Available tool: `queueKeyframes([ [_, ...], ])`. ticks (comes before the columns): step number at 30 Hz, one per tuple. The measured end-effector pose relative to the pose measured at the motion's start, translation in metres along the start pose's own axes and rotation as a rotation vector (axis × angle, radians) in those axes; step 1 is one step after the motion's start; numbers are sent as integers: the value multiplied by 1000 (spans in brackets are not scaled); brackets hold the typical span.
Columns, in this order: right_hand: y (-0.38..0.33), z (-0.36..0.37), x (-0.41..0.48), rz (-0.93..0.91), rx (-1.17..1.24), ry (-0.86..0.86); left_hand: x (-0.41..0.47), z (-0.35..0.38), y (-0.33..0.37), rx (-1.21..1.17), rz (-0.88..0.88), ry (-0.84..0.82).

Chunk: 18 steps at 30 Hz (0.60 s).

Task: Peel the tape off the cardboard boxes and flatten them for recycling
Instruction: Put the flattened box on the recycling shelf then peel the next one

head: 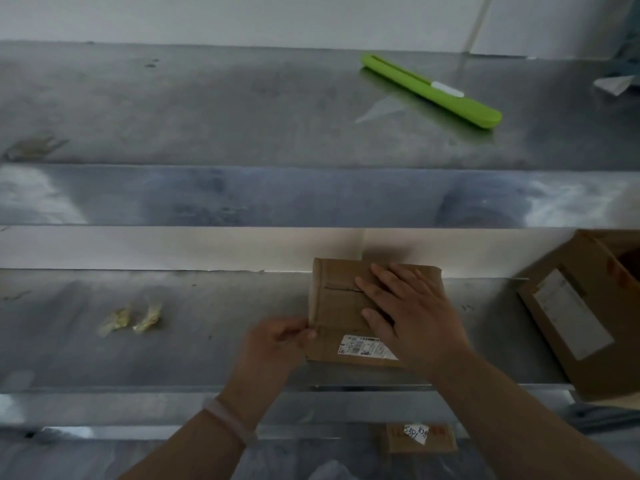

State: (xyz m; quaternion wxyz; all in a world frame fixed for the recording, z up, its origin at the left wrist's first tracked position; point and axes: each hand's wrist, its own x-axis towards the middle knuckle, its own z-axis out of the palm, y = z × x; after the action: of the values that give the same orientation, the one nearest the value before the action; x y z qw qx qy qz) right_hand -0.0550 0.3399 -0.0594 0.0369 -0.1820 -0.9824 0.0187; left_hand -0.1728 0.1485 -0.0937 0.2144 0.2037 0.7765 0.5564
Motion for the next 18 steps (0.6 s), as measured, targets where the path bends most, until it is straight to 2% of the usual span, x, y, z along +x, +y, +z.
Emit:
queueKeyframes([
  [3, 1, 0, 0, -3, 10, 10, 5, -1, 1, 32, -62, 41],
  [10, 2, 1, -1, -2, 32, 8, 7, -14, 5, 271, 6, -20],
  [14, 4, 2, 1, 1, 26, -5, 0, -23, 15, 371, 131, -57],
  [18, 3, 1, 0, 1, 31, 1, 2, -30, 28, 462, 355, 63],
])
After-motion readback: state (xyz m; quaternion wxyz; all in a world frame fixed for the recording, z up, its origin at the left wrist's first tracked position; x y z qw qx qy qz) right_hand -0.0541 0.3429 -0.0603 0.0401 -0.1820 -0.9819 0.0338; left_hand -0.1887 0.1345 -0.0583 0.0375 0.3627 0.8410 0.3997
